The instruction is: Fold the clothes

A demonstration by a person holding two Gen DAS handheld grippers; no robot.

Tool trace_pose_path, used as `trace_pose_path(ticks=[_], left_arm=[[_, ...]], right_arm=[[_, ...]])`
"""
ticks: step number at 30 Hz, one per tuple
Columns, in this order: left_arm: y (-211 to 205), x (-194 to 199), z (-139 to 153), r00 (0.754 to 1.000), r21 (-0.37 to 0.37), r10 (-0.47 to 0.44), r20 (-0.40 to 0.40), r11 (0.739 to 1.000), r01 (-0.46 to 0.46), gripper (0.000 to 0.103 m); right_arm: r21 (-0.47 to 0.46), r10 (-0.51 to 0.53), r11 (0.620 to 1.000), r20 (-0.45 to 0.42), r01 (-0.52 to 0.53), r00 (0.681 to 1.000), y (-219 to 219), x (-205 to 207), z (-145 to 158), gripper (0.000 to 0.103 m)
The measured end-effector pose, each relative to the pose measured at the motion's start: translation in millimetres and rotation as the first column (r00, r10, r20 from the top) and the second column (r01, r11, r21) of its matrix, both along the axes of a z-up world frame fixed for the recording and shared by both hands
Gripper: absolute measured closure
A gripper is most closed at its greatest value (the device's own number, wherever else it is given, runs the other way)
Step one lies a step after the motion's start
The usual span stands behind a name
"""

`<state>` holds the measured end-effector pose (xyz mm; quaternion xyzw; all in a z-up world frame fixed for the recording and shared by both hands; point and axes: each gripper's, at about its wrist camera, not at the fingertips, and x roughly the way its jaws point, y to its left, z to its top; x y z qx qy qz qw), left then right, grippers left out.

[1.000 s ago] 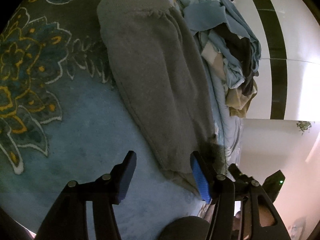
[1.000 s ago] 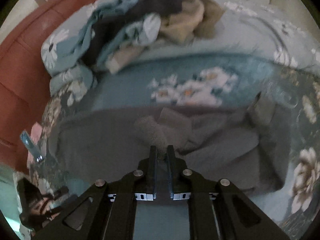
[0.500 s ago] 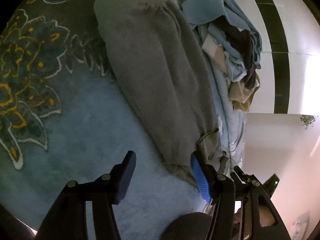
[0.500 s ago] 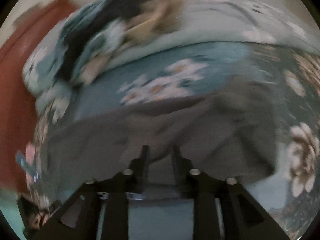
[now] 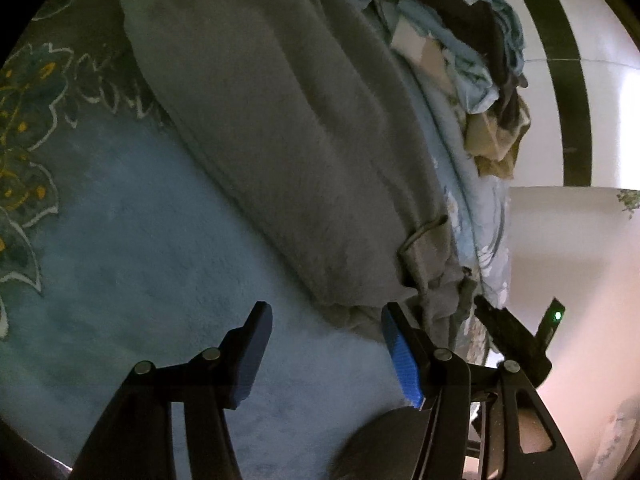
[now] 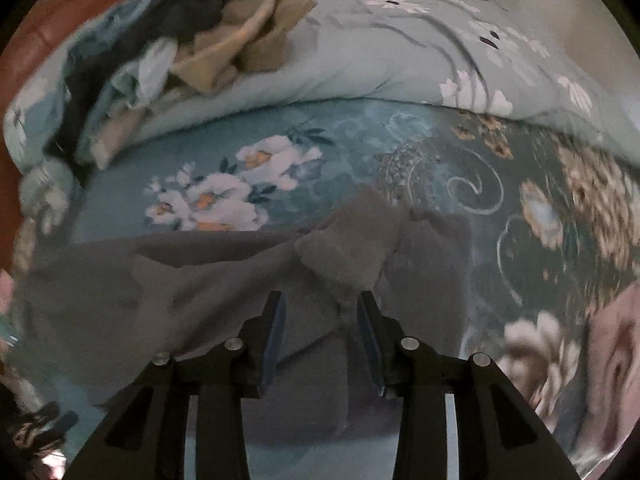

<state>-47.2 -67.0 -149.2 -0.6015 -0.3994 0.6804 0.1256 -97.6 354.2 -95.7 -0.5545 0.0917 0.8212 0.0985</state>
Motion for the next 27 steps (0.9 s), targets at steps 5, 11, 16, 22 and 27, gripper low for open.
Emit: trace_pose_path(ticks=[5,11,16,22,27], left_arm=[[3.2,-2.1,1.1,1.0,-0.008,-0.011,-0.001,1.0,0.011,0.042],[6.3,-0.5,-1.2,1.0,0.016,-0.028,0.003,0.999,0.028,0.042],[2.5,0.0,0.1,1.0,0.049,-0.012,-0.008,0.999,0.012,0.042],[-5.9,1.1,4.9,1.0,0.079,0.006,-0.03,0.997,-0.003,0.042],[-17.1,1.9,8.3,0.999,0.092,0.032,-0.044,0.995,-0.028,0.042]], right_arm=[[0.026,-0.004,1.0,0.032,0.003,0.999,6.7,-15.9,-17.0,0.065],[-0.027,-0.073,0.997,0.041,0.074,0.997,29.0,-15.8,-20.2,0.096],[-0.077,-0.123,0.99,-0.048,0.119,0.991,46.1,1.0,16.5,0.098],[-0.146,-0.076,0.988,-0.203,0.047,0.976,22.9,2.0,79.3,0.099],[-0.185,0.084,0.974,-0.252,-0.133,0.964,-54.0,-8.5,91.2,0.099]])
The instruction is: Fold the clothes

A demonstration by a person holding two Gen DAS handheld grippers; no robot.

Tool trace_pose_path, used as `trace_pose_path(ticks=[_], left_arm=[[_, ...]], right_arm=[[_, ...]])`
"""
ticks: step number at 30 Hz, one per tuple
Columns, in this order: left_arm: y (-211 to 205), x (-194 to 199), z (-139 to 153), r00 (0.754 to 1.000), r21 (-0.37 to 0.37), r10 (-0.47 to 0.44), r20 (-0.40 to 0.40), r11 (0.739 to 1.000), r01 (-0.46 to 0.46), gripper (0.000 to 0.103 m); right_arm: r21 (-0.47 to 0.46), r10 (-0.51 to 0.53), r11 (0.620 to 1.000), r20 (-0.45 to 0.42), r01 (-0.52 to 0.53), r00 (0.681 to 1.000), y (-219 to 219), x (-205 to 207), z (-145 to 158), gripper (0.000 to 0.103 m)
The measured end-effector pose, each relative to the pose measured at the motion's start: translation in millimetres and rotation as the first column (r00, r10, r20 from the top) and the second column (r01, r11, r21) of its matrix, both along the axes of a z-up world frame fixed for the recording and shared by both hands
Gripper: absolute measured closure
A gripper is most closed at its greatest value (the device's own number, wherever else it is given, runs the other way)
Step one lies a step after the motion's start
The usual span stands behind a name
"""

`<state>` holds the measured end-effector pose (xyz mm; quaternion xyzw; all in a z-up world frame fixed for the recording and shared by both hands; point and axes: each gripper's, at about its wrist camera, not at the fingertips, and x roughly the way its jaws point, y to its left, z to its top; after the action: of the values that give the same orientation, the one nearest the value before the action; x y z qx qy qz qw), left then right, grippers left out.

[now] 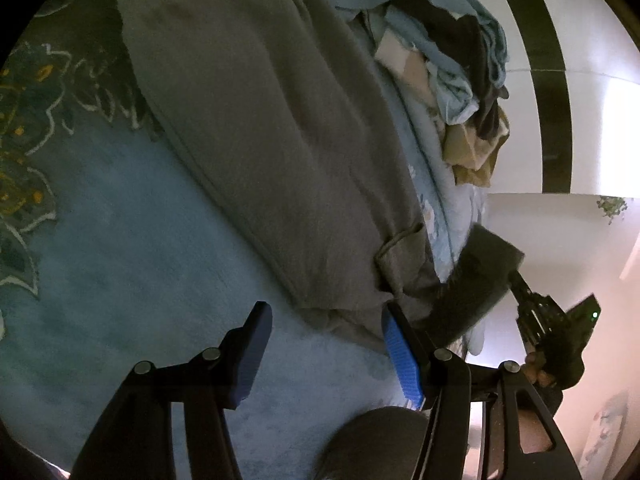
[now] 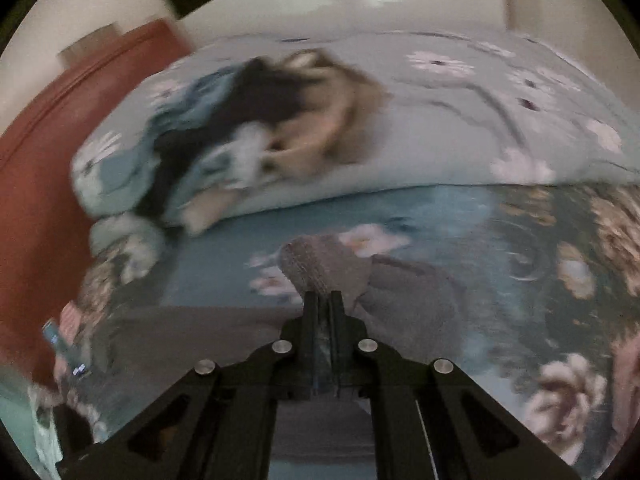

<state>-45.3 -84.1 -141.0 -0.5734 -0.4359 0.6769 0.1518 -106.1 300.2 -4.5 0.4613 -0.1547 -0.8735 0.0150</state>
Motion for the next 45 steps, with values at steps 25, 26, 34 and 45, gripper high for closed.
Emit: trace_pose_path(ticks=[25,26,34,45], left_arm=[[-10.2,-3.1,-5.7,1.0,0.05,0.019,0.009,0.999,-0.019,0.04],[-10.7,-3.1,-5.5,1.0,0.052,0.02,0.008,0.998,-0.02,0.04],[-18.8,-0.5,-4.1,0.999,0.068,0.037,-0.001,0.997,-0.037,0.04],[-35.0,3.5,-8.5,0.997,0.099,0.082,-0.004,0.992,-0.082,0.04]], right_arm=[[0.363,0.254,0.85,0.354,-0.382,0.9,-148.1,14.7,-140.4,0.063],[0.386,0.267,0.83,0.36,-0.404,0.894,-152.5,15.9,-142.1,0.063],[0.431,0.232,0.817,0.362,-0.383,0.903,-149.0,12.9,-142.9,0.083],[0.251,0.18,0.948,0.091,-0.198,0.979,-121.3,15.4,-44.5,0.099]])
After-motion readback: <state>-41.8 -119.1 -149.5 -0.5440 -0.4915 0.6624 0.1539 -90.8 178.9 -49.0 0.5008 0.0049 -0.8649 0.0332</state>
